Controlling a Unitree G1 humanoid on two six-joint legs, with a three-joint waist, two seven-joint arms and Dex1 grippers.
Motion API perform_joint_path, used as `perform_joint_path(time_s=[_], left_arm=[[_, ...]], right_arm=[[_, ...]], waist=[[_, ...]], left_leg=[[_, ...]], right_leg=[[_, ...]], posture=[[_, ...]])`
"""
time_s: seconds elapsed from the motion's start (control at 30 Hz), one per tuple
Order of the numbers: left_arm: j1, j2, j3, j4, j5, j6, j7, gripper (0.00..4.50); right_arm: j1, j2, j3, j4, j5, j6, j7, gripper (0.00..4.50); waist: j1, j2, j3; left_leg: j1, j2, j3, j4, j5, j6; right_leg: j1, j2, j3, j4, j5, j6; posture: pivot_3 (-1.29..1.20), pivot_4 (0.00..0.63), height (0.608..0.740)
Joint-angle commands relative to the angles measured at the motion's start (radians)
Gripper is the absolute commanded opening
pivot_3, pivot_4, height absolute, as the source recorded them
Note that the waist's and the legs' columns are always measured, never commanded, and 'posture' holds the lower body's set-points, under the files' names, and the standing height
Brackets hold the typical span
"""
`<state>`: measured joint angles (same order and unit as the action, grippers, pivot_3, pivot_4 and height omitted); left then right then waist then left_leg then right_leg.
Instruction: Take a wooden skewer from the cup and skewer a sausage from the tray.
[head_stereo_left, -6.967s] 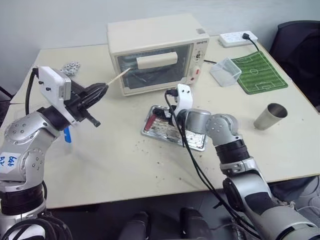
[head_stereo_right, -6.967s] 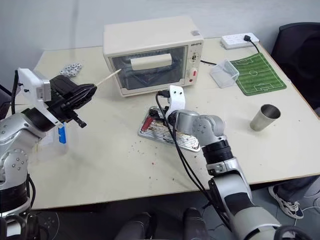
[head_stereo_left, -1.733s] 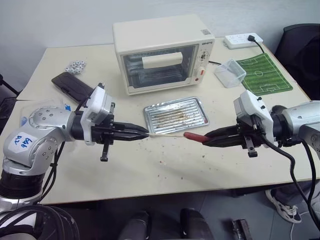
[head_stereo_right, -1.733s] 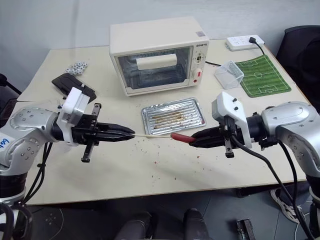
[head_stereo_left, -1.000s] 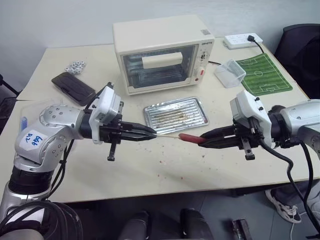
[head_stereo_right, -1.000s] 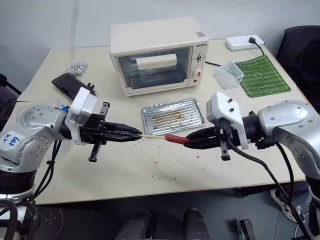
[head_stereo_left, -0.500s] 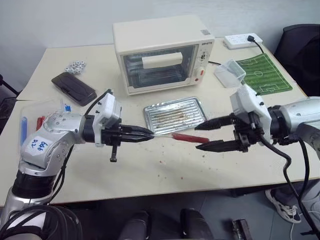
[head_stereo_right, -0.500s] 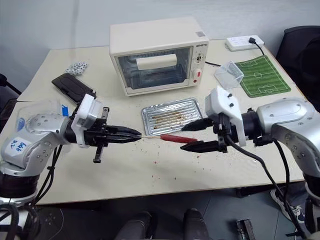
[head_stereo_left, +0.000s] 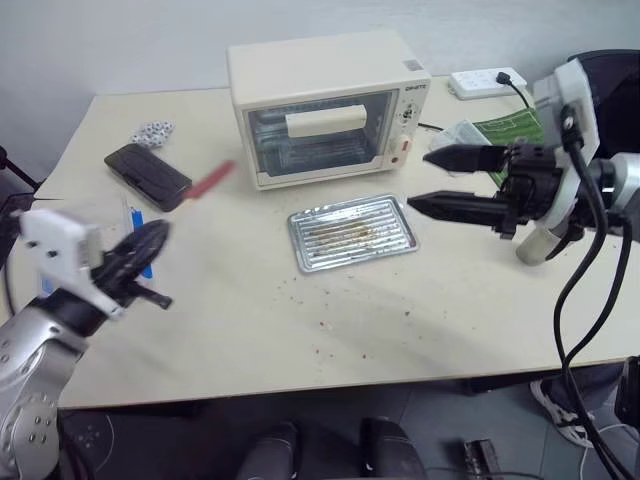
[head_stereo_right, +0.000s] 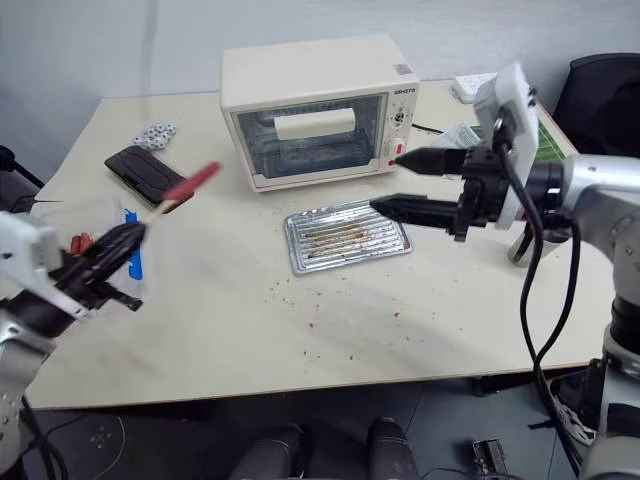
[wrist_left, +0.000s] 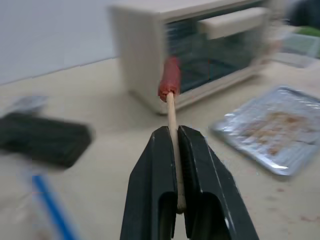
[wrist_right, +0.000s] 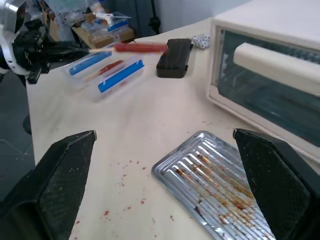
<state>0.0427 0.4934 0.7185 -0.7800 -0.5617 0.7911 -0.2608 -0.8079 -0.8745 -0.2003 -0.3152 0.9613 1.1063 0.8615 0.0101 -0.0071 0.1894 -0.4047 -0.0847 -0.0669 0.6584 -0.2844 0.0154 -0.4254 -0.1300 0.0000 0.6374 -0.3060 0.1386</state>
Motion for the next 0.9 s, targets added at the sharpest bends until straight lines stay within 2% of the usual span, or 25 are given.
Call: perform_joint_path(time_s=[0.03, 0.13, 0.37, 0.47, 0.6, 0.8, 0.87, 0.9], left_arm=[[0.025, -0.039, 0.057, -0.012, 0.082, -0.042, 0.114, 0.00], [-0.016, -0.054, 0.061, 0.056, 0.109, -0.054, 0.174, 0.00], [-0.087, -0.001, -0.057, 0.247, 0.201, -0.137, 0.167, 0.00], [-0.095, -0.023, -0.070, 0.288, 0.218, -0.153, 0.194, 0.00], [-0.100, -0.033, -0.080, 0.308, 0.224, -0.154, 0.203, 1.05], [-0.080, -0.053, -0.074, 0.276, 0.226, -0.138, 0.232, 2.89], [-0.060, -0.051, -0.045, 0.252, 0.195, -0.121, 0.218, 3.52], [-0.037, -0.039, 0.012, 0.223, 0.145, -0.093, 0.195, 3.78]], right_arm=[[-0.021, 0.014, -0.016, -0.056, 0.059, -0.004, 0.001, 4.47], [-0.037, 0.016, -0.004, -0.068, 0.090, 0.002, 0.015, 4.47], [-0.059, -0.006, 0.029, -0.076, 0.114, 0.003, 0.051, 4.47], [-0.064, -0.010, 0.030, -0.078, 0.113, -0.001, 0.050, 4.47], [-0.067, -0.009, 0.032, -0.073, 0.106, -0.003, 0.035, 4.50], [-0.058, -0.022, 0.025, -0.070, 0.096, -0.007, 0.033, 4.50], [-0.053, -0.026, 0.027, -0.067, 0.089, -0.012, 0.036, 4.50], [-0.049, -0.029, 0.028, -0.066, 0.083, -0.015, 0.040, 4.50]], waist=[[0.008, 0.000, 0.000], [0.019, -0.002, -0.001], [0.023, -0.005, -0.003], [0.018, -0.005, -0.003], [0.013, -0.005, -0.003], [0.015, -0.006, -0.003], [0.014, -0.006, -0.003], [0.014, -0.006, -0.003]], left_leg=[[0.000, 0.000, 0.001, 0.000, 0.000, 0.000], [0.000, 0.000, 0.001, 0.001, 0.000, 0.000], [0.000, 0.000, 0.000, 0.002, -0.001, 0.001], [0.000, 0.000, 0.000, 0.002, -0.001, 0.001], [0.000, 0.002, 0.001, 0.002, -0.003, 0.001], [0.000, 0.003, 0.001, 0.002, -0.003, 0.000], [0.000, 0.003, 0.001, 0.002, -0.003, 0.000], [0.000, 0.003, 0.001, 0.002, -0.003, 0.000]], right_leg=[[0.000, 0.000, 0.000, 0.000, 0.000, 0.000], [0.001, 0.001, -0.001, 0.000, 0.002, -0.002], [0.002, 0.000, -0.007, -0.002, 0.003, -0.002], [0.002, 0.000, -0.007, -0.002, 0.003, -0.002], [0.001, 0.000, -0.007, -0.003, 0.003, -0.002], [0.001, 0.000, -0.007, -0.004, 0.003, -0.002], [0.002, 0.000, -0.007, -0.004, 0.003, -0.002], [0.002, 0.000, -0.007, -0.004, 0.003, -0.002]], posture=[[0.00, 0.150, 0.740], [0.00, 0.150, 0.740], [0.00, 0.150, 0.740], [0.00, 0.150, 0.740], [0.00, 0.150, 0.740], [0.00, 0.150, 0.740], [0.00, 0.150, 0.740], [0.00, 0.150, 0.740]])
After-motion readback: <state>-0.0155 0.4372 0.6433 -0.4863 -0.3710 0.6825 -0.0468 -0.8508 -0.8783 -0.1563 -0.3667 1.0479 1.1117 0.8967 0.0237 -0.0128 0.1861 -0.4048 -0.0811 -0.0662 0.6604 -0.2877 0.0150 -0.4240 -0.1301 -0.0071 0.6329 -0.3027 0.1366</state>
